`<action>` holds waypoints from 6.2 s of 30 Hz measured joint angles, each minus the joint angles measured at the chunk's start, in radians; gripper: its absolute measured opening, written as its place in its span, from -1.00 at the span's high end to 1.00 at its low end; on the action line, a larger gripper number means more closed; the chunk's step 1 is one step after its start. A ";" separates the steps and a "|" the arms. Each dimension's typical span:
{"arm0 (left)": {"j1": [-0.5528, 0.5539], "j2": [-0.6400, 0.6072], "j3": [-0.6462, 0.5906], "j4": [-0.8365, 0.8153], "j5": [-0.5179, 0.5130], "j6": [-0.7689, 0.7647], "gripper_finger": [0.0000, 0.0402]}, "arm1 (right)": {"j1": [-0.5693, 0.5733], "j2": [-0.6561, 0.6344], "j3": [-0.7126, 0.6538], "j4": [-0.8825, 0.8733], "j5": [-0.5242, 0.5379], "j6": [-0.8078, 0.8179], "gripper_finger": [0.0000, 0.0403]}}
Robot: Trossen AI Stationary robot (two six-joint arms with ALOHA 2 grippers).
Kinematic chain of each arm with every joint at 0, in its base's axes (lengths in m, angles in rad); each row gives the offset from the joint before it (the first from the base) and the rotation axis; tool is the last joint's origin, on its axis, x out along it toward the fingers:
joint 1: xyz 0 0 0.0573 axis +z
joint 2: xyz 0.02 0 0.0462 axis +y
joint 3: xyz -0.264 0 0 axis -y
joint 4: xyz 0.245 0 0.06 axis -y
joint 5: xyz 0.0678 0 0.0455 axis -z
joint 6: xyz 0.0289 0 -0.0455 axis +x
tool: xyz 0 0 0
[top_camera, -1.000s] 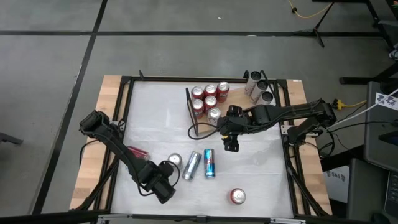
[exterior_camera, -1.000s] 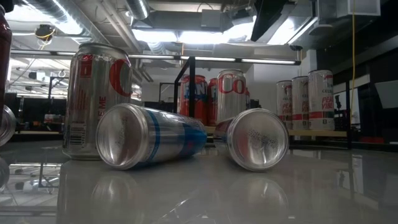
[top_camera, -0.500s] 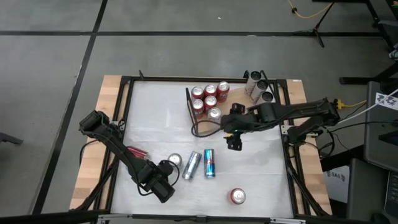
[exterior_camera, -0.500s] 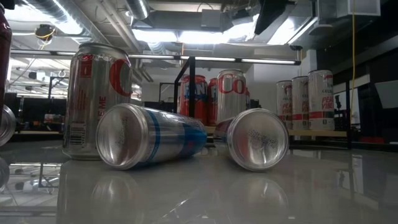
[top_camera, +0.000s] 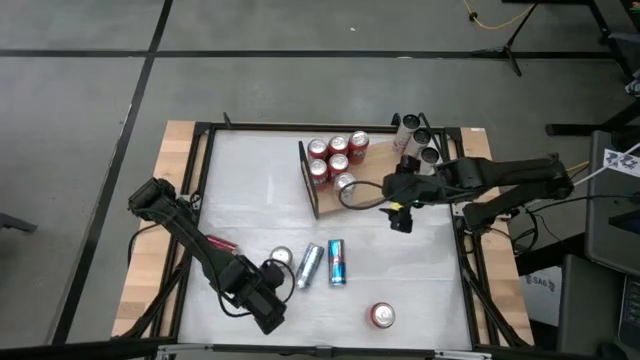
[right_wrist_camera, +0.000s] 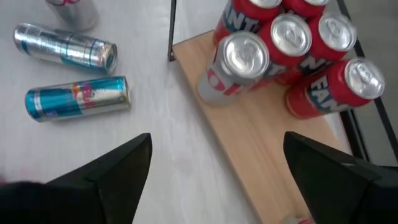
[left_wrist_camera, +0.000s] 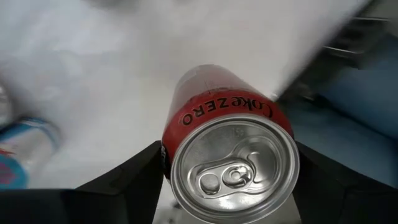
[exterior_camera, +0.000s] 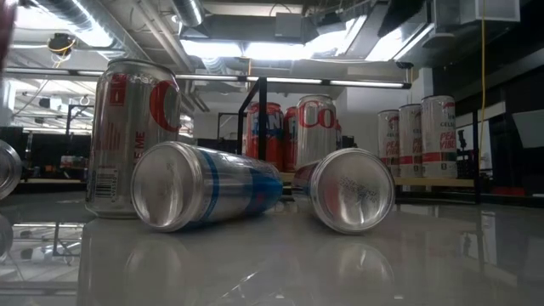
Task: Place canned beverage on shelf
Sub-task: Put the center red soda can on the shelf
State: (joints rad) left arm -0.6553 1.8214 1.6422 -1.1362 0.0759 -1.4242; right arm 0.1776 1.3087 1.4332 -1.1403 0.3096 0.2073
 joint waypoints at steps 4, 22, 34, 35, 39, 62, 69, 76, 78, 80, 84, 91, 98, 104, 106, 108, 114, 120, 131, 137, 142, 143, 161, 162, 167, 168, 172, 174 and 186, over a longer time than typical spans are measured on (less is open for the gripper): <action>0.018 0.000 0.111 0.004 0.039 0.017 -0.34 | 0.000 -0.053 -0.078 0.035 -0.011 0.002 -0.76; 0.474 0.005 0.284 0.139 -0.007 0.547 -0.34 | -0.001 -0.152 -0.135 -0.016 -0.013 -0.033 -0.76; 0.644 0.144 0.284 0.269 0.081 0.788 -0.34 | -0.001 -0.315 -0.134 -0.012 -0.003 -0.063 -0.76; 0.644 0.159 0.284 0.284 0.099 0.792 -0.34 | -0.001 -0.321 -0.134 -0.011 -0.003 -0.063 -0.76; 0.641 0.218 0.318 0.307 0.124 0.822 -0.34 | -0.001 -0.337 -0.134 -0.012 -0.003 -0.064 -0.76; 0.605 0.393 0.453 0.114 -0.055 0.936 -0.41 | -0.001 -0.332 -0.134 -0.013 -0.006 -0.084 -0.76; 0.594 0.414 0.448 0.088 -0.055 0.935 -0.43 | -0.001 -0.332 -0.134 -0.013 -0.015 -0.083 -0.76; 0.595 0.415 0.448 0.105 -0.057 0.936 -0.50 | -0.001 -0.332 -0.134 -0.014 -0.015 -0.083 -0.76; 0.596 0.415 0.448 0.106 -0.058 0.935 -0.52 | -0.001 -0.332 -0.134 -0.014 -0.015 -0.083 -0.76; 0.596 0.415 0.448 0.110 -0.059 0.936 -0.55 | -0.001 -0.332 -0.134 -0.014 -0.015 -0.083 -0.76; 0.596 0.415 0.448 0.111 -0.059 0.936 -0.57 | -0.001 -0.332 -0.134 -0.014 -0.015 -0.083 -0.76; 0.596 0.415 0.448 0.113 -0.060 0.937 -0.58 | -0.001 -0.332 -0.134 -0.014 -0.015 -0.083 -0.76; 0.596 0.414 0.448 0.116 -0.059 0.940 -0.68 | -0.001 -0.332 -0.134 -0.015 -0.015 -0.083 -0.76; 0.596 0.414 0.448 0.116 -0.060 0.940 -0.78 | -0.001 -0.332 -0.134 -0.015 -0.015 -0.083 -0.76; 0.597 0.414 0.448 0.115 -0.059 0.940 -0.79 | -0.001 -0.332 -0.134 -0.015 -0.015 -0.083 -0.76; 0.600 0.414 0.448 0.115 -0.058 0.939 -0.79 | -0.001 -0.332 -0.134 -0.015 -0.015 -0.083 -0.76; 0.603 0.403 0.448 0.111 -0.050 0.939 -0.80 | -0.001 -0.332 -0.134 -0.015 -0.015 -0.083 -0.76; 0.603 0.355 0.448 0.090 -0.060 0.938 -0.80 | -0.001 -0.331 -0.134 -0.014 -0.033 -0.082 -0.76; 0.593 0.197 0.448 0.015 -0.076 1.001 -0.80 | -0.001 -0.317 -0.135 -0.012 -0.121 -0.050 -0.76; 0.553 0.075 0.448 -0.052 -0.245 1.090 -0.80 | -0.001 -0.279 -0.135 0.020 -0.153 -0.046 -0.76; 0.499 0.001 0.448 -0.152 -0.440 1.096 -0.80 | -0.001 -0.228 -0.135 0.116 -0.259 -0.001 -0.76; 0.487 -0.006 0.449 -0.166 -0.458 1.094 -0.80 | -0.001 -0.217 -0.135 0.128 -0.279 0.007 -0.76; 0.353 -0.075 0.039 0.060 -0.416 1.103 -0.80 | 0.234 0.004 -0.135 0.247 -0.381 0.142 -0.76; 0.353 -0.081 -0.003 0.108 -0.393 1.110 -0.80 | 0.252 0.011 -0.135 0.256 -0.381 0.156 -0.76; 0.348 -0.091 -0.132 0.300 -0.317 1.146 -0.79 | 0.343 0.052 -0.135 0.282 -0.372 0.182 -0.76; 0.347 -0.090 -0.150 0.323 -0.315 1.146 -0.79 | 0.359 0.059 -0.135 0.284 -0.372 0.181 -0.76; 0.341 -0.089 -0.190 0.386 -0.308 1.141 -0.79 | 0.416 0.084 -0.135 0.284 -0.372 0.182 -0.76; 0.339 -0.089 -0.193 0.407 -0.310 1.141 -0.79 | 0.433 0.090 -0.135 0.286 -0.368 0.181 -0.76; 0.335 -0.088 -0.193 0.475 -0.329 1.140 -0.79 | 0.405 0.090 -0.134 0.313 -0.010 0.131 -0.76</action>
State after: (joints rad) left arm -0.3206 1.7332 1.4494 -0.6616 -0.2527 -0.2840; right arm 0.5828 1.3991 1.2991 -0.8274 0.3000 0.3381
